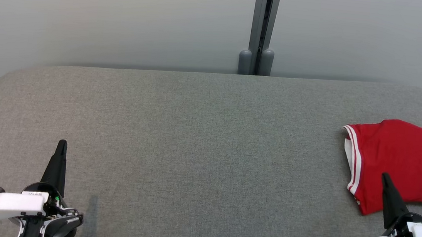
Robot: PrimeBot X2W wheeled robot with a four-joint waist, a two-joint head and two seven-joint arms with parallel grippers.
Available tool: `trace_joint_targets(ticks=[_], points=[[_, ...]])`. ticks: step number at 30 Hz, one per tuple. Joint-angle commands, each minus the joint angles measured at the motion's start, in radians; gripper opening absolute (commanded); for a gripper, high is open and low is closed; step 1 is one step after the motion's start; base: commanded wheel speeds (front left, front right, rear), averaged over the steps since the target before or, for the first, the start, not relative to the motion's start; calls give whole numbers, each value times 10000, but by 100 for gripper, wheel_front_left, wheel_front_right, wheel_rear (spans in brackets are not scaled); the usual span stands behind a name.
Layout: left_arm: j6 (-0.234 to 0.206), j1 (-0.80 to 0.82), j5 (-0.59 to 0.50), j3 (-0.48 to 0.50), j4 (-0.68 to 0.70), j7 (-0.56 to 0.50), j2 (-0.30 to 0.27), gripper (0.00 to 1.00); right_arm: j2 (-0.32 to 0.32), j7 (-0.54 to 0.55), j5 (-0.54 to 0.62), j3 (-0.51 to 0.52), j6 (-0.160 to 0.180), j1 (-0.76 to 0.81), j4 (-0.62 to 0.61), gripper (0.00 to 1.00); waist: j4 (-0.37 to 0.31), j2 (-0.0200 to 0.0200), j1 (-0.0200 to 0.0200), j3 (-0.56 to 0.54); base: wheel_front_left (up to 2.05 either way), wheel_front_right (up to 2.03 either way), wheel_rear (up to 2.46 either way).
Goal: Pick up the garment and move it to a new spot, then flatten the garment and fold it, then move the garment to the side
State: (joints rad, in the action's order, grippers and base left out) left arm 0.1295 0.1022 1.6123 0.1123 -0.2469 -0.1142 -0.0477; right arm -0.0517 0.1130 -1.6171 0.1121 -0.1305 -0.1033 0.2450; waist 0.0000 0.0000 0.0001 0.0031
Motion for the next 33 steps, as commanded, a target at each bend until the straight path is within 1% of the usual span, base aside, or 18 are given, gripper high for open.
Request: trace_joint_targets(ticks=[1,33], points=[[30,141,11,40,24,-36,-49,0,-26,4,29,10,-4,-81,-23,0,0,0,-1,0,0,0,0],[31,141,13,38,26,-35,-49,0,-15,22,52,31,-4,-84,-21,0,0,0,-1,0,0,0,0]])
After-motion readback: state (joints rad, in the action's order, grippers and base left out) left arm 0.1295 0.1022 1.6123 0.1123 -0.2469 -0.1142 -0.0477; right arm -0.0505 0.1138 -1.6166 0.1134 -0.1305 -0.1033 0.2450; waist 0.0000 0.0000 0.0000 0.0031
